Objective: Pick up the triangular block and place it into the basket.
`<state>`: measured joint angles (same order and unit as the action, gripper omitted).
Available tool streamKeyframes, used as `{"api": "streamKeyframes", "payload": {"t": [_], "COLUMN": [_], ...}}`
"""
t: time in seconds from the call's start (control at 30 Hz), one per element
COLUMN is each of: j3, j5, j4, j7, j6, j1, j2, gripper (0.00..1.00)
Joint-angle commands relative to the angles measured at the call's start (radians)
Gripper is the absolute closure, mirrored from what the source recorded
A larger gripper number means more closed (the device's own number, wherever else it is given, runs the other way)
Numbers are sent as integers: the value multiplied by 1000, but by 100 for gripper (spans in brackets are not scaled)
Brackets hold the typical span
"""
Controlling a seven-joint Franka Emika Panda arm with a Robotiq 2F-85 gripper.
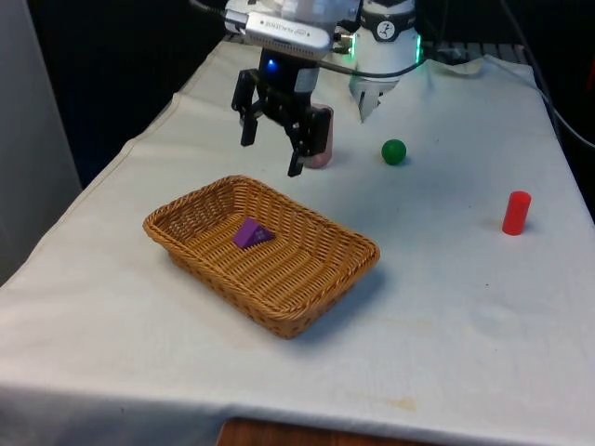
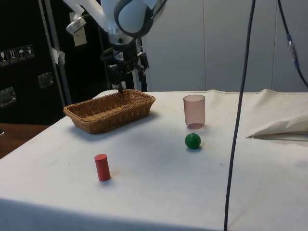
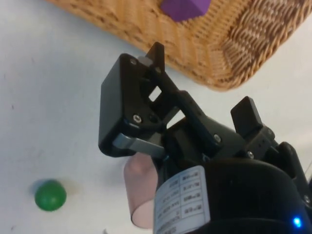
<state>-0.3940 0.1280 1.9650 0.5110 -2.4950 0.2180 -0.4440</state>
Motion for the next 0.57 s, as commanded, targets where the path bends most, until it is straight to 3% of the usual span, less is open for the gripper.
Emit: {"api": "streamKeyframes", "payload": {"t": [0.0, 0.17, 0.43, 0.53], "j3": [0, 3, 6, 1], "j5": [2, 2, -15, -5], "j4": [7, 53, 100, 96], "j7": [-2, -19, -31, -22], "j6": [5, 29, 16, 23], "j1": [1, 4, 0, 5], "j2": [10, 69, 102, 98], "gripper": [0, 0, 0, 0]}}
